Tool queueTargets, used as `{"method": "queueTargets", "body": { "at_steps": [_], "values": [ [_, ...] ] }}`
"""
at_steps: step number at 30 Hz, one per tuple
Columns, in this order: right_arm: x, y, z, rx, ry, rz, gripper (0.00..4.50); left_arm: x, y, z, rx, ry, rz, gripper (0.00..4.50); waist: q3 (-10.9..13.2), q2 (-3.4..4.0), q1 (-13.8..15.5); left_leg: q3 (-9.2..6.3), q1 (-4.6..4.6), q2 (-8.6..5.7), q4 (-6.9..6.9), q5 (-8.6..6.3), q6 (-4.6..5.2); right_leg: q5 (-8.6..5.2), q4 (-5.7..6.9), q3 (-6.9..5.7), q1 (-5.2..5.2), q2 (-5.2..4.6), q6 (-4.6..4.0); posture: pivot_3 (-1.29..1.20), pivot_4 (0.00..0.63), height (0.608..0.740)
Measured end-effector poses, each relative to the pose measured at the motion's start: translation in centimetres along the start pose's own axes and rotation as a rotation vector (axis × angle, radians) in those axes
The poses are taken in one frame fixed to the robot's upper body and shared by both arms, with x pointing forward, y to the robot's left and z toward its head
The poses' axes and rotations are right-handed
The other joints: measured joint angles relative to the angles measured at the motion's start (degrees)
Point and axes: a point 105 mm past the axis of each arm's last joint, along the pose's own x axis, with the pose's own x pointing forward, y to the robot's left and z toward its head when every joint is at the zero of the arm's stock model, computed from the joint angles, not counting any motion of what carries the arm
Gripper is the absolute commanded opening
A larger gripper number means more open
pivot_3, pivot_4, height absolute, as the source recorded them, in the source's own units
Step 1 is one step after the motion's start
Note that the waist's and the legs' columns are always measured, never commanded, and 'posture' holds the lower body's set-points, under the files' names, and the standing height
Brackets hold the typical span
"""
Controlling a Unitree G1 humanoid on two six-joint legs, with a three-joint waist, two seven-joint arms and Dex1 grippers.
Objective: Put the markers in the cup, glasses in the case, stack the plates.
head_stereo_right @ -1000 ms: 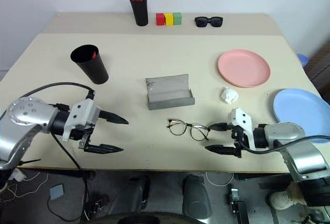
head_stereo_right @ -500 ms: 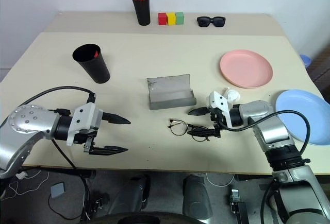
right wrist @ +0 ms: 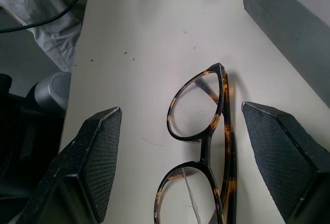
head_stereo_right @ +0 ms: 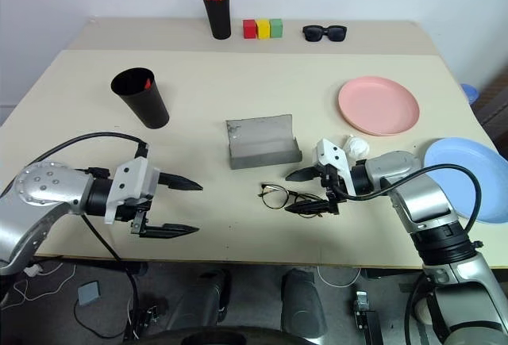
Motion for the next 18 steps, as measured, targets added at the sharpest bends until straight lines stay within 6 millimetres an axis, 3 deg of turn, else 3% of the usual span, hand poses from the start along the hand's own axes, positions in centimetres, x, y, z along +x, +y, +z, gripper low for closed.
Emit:
{"method": "queueTargets", "body": {
  "at_steps": [18],
  "values": [
    [-0.1, -0.5, -2.8, 0.025, 0.012, -0.048, 3.8, 0.1, 0.1, -0.2, -0.019, -0.006, 0.024, 3.82, 0.0, 0.0, 0.0, 0.0, 0.0, 0.0, -0.01, 0.0, 0.0, 0.0, -0.01, 0.0, 0.0, 0.0, 0.01, 0.0, 0.15, 0.74]
  ]
}}
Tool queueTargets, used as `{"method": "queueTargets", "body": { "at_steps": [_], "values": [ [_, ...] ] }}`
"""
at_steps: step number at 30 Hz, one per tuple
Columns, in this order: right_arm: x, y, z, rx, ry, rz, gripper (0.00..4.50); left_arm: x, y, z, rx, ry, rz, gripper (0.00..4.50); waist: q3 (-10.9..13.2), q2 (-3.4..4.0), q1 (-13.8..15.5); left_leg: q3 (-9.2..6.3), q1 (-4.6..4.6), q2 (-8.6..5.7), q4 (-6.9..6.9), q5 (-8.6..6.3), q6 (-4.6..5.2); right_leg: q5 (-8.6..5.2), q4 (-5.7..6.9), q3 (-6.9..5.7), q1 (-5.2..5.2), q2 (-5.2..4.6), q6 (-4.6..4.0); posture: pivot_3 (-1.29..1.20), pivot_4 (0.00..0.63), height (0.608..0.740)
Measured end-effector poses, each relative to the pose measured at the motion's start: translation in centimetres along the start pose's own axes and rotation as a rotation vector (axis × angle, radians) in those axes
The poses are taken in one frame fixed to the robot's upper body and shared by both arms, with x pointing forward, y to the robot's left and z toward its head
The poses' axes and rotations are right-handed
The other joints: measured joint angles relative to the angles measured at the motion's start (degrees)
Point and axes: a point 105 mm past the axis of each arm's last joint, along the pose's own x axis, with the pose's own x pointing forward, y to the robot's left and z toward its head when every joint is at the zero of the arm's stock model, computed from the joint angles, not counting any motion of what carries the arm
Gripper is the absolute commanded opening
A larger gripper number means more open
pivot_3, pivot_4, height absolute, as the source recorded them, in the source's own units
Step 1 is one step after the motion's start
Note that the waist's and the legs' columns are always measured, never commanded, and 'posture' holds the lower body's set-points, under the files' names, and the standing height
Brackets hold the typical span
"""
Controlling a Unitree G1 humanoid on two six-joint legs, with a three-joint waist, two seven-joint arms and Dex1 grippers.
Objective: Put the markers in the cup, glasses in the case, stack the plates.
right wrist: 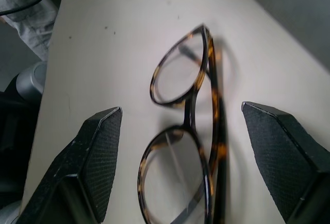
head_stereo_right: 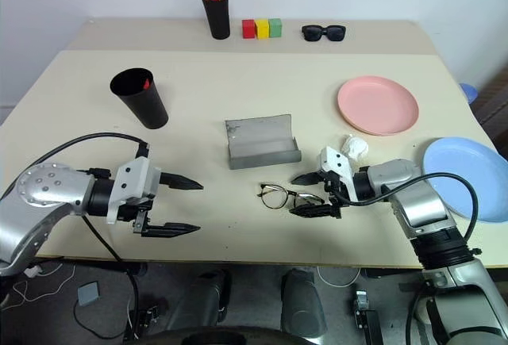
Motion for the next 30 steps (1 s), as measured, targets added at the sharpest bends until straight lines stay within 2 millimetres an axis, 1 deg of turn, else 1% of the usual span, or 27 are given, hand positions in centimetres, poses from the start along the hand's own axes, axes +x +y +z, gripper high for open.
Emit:
{"method": "queueTargets", "body": {
  "at_steps": [5, 10, 13, 16, 19, 21, 30],
  "values": [
    [-0.1, -0.2, -1.0, 0.007, -0.003, -0.007, 3.8, 0.0, 0.0, -0.2, -0.009, 0.001, 0.007, 3.82, 0.0, 0.0, 0.0, 0.0, 0.0, 0.0, 0.01, 0.0, 0.0, -0.06, 0.0, 0.0, 0.0, 0.0, -0.11, 0.0, 0.15, 0.74],
    [-0.1, -0.3, -1.4, -0.012, -0.025, 0.0, 3.8, 0.0, 0.0, -0.3, -0.01, 0.0, 0.008, 3.82, 0.0, 0.0, -0.1, 0.0, 0.01, 0.0, 0.01, 0.0, 0.0, -0.05, 0.0, 0.0, 0.01, 0.0, -0.09, 0.0, 0.15, 0.74],
    [-0.1, -0.4, -1.5, -0.021, -0.035, -0.001, 2.93, 0.0, 0.0, -0.4, -0.017, 0.001, 0.009, 3.87, 0.0, 0.0, -0.1, 0.0, 0.03, 0.0, 0.01, 0.0, 0.0, -0.05, 0.01, 0.0, 0.02, 0.0, -0.1, 0.0, 0.15, 0.74],
    [-0.1, -0.4, -1.7, -0.016, -0.039, 0.005, 1.42, -0.1, 0.1, -0.6, -0.017, 0.006, 0.015, 3.87, 0.0, 0.0, 0.0, 0.0, 0.02, 0.0, 0.0, 0.0, 0.0, -0.05, 0.0, 0.0, 0.02, 0.0, -0.1, 0.0, 0.15, 0.74],
    [-0.1, -0.1, -0.7, -0.053, -0.073, 0.05, 0.04, -0.1, 0.1, -0.6, -0.013, 0.006, 0.018, 3.87, 0.0, -0.05, -0.2, 0.0, 0.1, 0.02, 0.0, 0.0, 0.0, -0.06, 0.0, 0.0, 0.1, 0.02, -0.11, 0.0, 0.15, 0.74],
    [-0.1, -0.1, -0.4, -0.069, -0.084, 0.054, 0.01, -0.1, 0.1, -0.7, -0.013, 0.007, 0.018, 3.87, -0.1, -0.07, -0.2, 0.0, 0.15, 0.02, 0.05, 0.0, 0.0, -0.07, 0.0, 0.0, 0.17, 0.03, -0.14, 0.0, 0.15, 0.74],
    [-0.1, -0.1, -0.4, -0.077, -0.087, 0.053, 0.01, -0.2, 0.3, -1.1, -0.019, 0.016, 0.03, 3.87, -0.1, -0.07, -0.1, 0.0, 0.15, 0.02, 0.06, 0.0, 0.0, -0.07, 0.0, 0.0, 0.16, 0.03, -0.17, 0.0, 0.15, 0.74]
  ]
}}
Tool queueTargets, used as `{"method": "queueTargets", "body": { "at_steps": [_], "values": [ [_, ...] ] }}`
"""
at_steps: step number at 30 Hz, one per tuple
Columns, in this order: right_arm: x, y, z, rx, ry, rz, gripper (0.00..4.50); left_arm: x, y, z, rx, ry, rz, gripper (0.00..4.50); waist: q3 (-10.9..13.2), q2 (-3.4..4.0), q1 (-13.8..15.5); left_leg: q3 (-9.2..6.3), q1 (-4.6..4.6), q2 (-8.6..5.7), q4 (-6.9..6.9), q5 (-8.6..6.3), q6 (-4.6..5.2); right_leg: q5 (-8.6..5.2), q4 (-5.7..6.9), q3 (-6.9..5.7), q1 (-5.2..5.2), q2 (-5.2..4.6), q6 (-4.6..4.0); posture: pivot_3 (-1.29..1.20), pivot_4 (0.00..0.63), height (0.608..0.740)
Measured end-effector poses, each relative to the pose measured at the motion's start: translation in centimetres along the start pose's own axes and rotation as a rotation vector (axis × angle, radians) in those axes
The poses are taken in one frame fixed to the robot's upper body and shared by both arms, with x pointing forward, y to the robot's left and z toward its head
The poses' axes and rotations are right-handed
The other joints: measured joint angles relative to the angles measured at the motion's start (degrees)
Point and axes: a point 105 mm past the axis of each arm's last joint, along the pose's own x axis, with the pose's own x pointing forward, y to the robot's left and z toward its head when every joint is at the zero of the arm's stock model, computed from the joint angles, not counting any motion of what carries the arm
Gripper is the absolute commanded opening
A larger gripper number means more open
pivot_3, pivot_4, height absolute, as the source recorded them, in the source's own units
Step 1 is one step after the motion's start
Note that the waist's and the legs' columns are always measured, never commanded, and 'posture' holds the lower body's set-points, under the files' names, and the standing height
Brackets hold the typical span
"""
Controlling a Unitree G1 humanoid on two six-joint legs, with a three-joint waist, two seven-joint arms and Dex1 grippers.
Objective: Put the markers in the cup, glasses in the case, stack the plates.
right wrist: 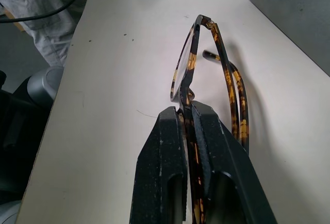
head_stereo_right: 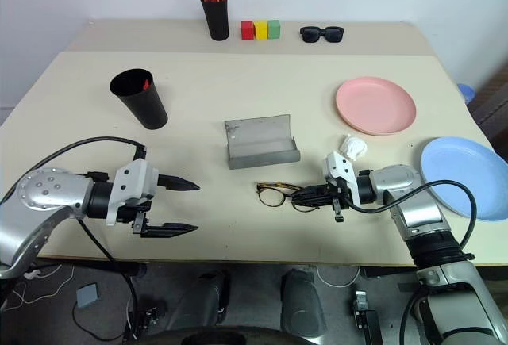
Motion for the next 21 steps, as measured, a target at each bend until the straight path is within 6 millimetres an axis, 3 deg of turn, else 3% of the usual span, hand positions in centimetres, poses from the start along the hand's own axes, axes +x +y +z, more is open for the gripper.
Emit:
{"method": "queueTargets", "body": {
  "at_steps": [8, 12, 16, 21],
  "values": [
    [-1.3, -0.4, 0.8, 0.022, -0.05, -0.043, 0.01, 0.3, 0.3, 0.0, 0.005, -0.02, 0.02, 3.87, 0.0, 0.05, 0.1, 0.0, -0.08, 0.0, -0.03, 0.0, 0.0, 0.0, -0.01, 0.0, -0.09, -0.01, 0.0, 0.0, 0.15, 0.74],
    [-2.8, -0.1, 3.4, 0.005, -0.163, -0.035, 0.01, 0.4, 0.6, 0.0, 0.009, -0.034, 0.044, 3.87, 0.0, 0.07, 0.2, 0.0, -0.1, -0.01, -0.08, 0.0, 0.0, 0.07, -0.01, 0.0, -0.12, -0.01, 0.13, 0.0, 0.15, 0.74],
    [-3.9, -1.0, 5.5, -0.016, -0.245, -0.086, 0.01, 0.7, 1.3, 0.0, -0.009, -0.067, 0.099, 3.87, 0.0, 0.07, 0.0, 0.0, -0.1, 0.0, -0.07, 0.0, 0.0, 0.05, 0.0, 0.0, -0.13, -0.01, 0.09, 0.0, 0.15, 0.74],
    [-3.5, -3.1, 9.4, -0.134, -0.377, -0.175, 0.01, 1.1, 2.5, 0.2, -0.041, -0.145, 0.199, 3.87, 0.1, 0.09, 0.0, 0.0, -0.1, 0.0, -0.1, 0.0, 0.0, 0.08, -0.01, 0.0, -0.16, 0.0, 0.16, 0.0, 0.15, 0.74]
  ]
}}
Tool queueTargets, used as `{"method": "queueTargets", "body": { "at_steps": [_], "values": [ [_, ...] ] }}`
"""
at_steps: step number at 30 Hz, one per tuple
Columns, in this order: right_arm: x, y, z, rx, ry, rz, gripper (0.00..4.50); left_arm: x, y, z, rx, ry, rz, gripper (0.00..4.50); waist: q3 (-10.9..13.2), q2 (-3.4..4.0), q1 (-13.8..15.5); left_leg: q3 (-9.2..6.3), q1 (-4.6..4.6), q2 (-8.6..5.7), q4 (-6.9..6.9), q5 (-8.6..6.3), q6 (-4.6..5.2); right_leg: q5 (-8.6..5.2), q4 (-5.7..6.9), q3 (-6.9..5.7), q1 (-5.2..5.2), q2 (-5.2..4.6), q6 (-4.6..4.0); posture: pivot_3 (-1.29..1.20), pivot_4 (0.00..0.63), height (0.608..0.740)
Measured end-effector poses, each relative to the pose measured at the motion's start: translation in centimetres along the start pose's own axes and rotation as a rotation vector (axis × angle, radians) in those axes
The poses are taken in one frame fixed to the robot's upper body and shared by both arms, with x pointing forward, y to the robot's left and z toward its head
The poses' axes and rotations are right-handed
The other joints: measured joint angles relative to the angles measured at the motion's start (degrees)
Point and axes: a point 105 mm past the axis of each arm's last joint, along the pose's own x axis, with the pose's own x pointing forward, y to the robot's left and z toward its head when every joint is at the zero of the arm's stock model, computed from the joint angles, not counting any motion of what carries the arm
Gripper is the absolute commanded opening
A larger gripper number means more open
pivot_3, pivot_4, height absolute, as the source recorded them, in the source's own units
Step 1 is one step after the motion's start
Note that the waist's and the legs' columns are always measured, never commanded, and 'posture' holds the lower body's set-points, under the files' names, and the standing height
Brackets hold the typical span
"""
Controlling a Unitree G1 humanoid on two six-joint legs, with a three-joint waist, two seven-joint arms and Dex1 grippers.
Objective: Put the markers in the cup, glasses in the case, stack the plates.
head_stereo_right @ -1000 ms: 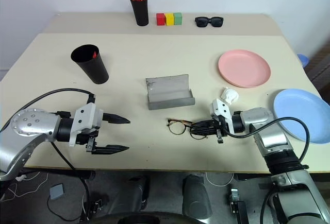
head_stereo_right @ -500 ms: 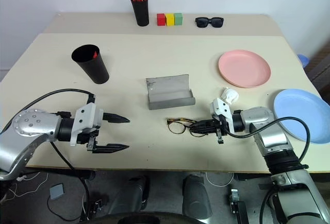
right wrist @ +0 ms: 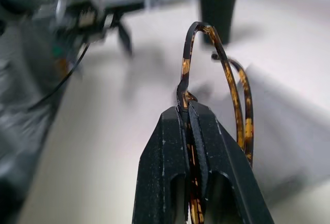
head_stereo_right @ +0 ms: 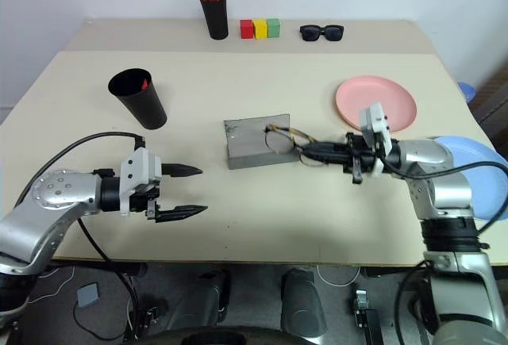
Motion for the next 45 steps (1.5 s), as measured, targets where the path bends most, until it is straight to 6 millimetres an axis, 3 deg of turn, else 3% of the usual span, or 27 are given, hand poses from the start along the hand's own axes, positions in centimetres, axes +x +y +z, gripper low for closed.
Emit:
{"method": "queueTargets", "body": {
  "at_steps": [4, 10, 17, 22, 40, 43, 45],
  "values": [
    [1.6, -1.1, 0.8, -0.082, -0.036, -0.022, 0.01, -0.2, 1.7, 0.0, -0.033, -0.041, 0.122, 3.87, 0.0, 0.0, 0.3, -0.01, -0.03, -0.02, 0.0, 0.0, 0.0, 0.01, 0.0, -0.01, -0.01, 0.0, 0.01, 0.0, 0.15, 0.74],
    [4.0, -2.0, -1.0, -0.132, 0.013, 0.0, 0.01, -0.7, 3.2, -0.1, -0.094, -0.071, 0.224, 3.87, 0.0, 0.01, -0.1, -0.01, -0.03, -0.03, -0.02, 0.0, -0.01, 0.01, 0.02, 0.0, -0.06, 0.0, 0.02, 0.0, 0.15, 0.74],
    [7.0, -2.7, -2.2, -0.191, 0.043, 0.06, 0.01, -1.8, 2.0, -1.5, -0.16, -0.023, 0.208, 3.87, 0.0, 0.02, -1.3, -0.01, -0.03, -0.02, -0.08, 0.01, -0.02, 0.02, 0.06, 0.0, -0.11, 0.0, 0.01, 0.0, 0.15, 0.74],
    [8.6, -3.0, -3.0, -0.221, 0.057, 0.089, 0.01, -2.1, 1.6, -1.2, -0.146, -0.025, 0.208, 3.87, 0.0, 0.04, -1.4, -0.02, -0.02, -0.03, -0.09, 0.01, -0.02, 0.02, 0.06, 0.0, -0.1, 0.0, 0.01, 0.0, 0.15, 0.74],
    [6.4, -3.7, -6.3, -0.193, 0.245, 0.141, 0.01, -3.3, 1.0, -1.4, -0.16, -0.005, 0.271, 3.87, 0.0, 0.07, -1.4, -0.02, -0.02, -0.03, -0.13, 0.02, -0.03, 0.02, 0.07, 0.01, -0.11, 0.0, 0.0, 0.0, 0.15, 0.74],
    [6.1, -3.8, -6.5, -0.179, 0.253, 0.136, 0.97, -3.3, 1.0, -1.4, -0.161, -0.005, 0.275, 3.87, 0.0, 0.07, -1.5, -0.02, -0.02, -0.03, -0.13, 0.02, -0.03, 0.02, 0.07, 0.0, -0.12, 0.0, 0.0, 0.0, 0.15, 0.74],
    [6.0, -3.8, -6.5, -0.168, 0.258, 0.14, 1.93, -3.3, 1.0, -1.4, -0.16, -0.006, 0.275, 3.87, 0.0, 0.08, -1.5, -0.02, -0.01, -0.03, -0.14, 0.02, -0.03, 0.02, 0.07, 0.01, -0.12, 0.0, 0.0, 0.0, 0.15, 0.74]
  ]
}}
